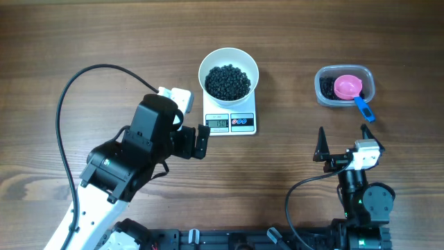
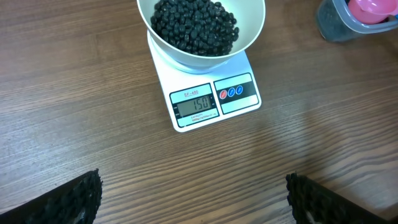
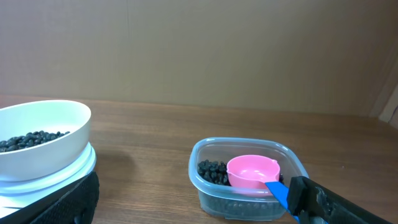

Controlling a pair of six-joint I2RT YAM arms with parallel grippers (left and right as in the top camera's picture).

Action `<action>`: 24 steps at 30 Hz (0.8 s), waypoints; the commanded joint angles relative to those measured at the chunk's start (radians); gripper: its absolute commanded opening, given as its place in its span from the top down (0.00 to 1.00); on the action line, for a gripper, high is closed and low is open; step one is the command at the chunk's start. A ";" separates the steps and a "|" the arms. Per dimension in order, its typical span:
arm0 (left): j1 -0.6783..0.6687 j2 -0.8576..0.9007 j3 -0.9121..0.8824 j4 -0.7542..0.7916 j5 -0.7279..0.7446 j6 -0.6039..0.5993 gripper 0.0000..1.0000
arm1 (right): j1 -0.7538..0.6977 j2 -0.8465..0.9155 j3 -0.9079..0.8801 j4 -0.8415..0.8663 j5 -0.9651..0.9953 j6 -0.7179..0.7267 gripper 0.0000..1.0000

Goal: Scoop item into bowl and weigh 150g on scale

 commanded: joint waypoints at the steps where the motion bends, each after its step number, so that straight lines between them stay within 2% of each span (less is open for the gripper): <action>1: -0.003 -0.002 0.000 -0.001 0.004 0.014 0.00 | -0.003 0.001 -0.002 0.001 0.013 -0.003 0.00; 5: -0.003 -0.002 0.000 0.001 0.005 0.012 0.00 | -0.003 0.001 -0.002 0.001 0.013 -0.004 0.00; 12: 0.013 -0.003 0.000 0.147 0.004 0.012 0.00 | -0.003 0.001 -0.002 0.001 0.013 -0.003 0.00; 14: 0.051 0.000 -0.003 0.162 0.004 0.013 0.00 | -0.003 0.001 -0.002 0.001 0.013 -0.003 0.00; 19: 0.217 -0.025 -0.078 0.317 0.004 0.013 0.00 | -0.003 0.001 -0.002 0.001 0.013 -0.003 0.00; 24: 0.276 -0.149 -0.195 0.428 0.004 0.013 0.00 | -0.003 0.001 -0.002 0.001 0.013 -0.003 0.00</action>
